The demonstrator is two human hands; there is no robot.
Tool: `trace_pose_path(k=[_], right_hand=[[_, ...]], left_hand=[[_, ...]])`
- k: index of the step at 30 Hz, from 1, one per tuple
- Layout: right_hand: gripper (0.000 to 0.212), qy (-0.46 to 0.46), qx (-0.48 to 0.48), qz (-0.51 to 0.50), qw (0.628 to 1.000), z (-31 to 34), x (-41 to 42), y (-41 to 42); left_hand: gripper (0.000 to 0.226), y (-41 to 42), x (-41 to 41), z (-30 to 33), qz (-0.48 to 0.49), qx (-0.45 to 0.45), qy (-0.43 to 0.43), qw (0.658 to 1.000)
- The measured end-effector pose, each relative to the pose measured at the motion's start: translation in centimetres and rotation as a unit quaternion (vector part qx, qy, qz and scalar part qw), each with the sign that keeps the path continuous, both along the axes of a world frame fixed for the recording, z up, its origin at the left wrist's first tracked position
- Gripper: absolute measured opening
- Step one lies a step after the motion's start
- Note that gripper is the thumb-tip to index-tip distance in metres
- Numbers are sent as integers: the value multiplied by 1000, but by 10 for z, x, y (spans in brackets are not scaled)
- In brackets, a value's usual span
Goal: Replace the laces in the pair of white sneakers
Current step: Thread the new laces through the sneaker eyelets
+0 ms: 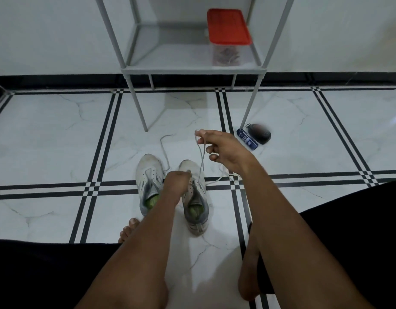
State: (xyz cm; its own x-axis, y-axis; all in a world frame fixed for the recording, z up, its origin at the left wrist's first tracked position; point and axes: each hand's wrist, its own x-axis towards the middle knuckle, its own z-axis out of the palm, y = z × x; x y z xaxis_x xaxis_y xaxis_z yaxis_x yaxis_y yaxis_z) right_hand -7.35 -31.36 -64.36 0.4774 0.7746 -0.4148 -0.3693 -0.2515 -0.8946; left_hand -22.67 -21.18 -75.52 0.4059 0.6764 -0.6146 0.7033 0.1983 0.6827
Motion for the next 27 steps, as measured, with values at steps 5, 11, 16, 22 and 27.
trace_pose_path(k=[5,11,16,22,27], right_hand=[[17,-155,-165,116,967,2,12,-6],[44,-199,-323,143,914,-20,16,-15],[57,-20,-180,-4,983,-33,11,-8],[26,39,-79,-119,989,-50,4,1],[19,-40,-81,-214,973,-62,12,-3]], left_hand=[[57,23,37,55,147,-295,-250,910],[37,22,42,64,119,-202,-293,927],[65,11,33,46,-27,-128,-192,973],[49,6,22,35,-112,-125,-150,974],[7,18,11,17,-84,46,-36,995]])
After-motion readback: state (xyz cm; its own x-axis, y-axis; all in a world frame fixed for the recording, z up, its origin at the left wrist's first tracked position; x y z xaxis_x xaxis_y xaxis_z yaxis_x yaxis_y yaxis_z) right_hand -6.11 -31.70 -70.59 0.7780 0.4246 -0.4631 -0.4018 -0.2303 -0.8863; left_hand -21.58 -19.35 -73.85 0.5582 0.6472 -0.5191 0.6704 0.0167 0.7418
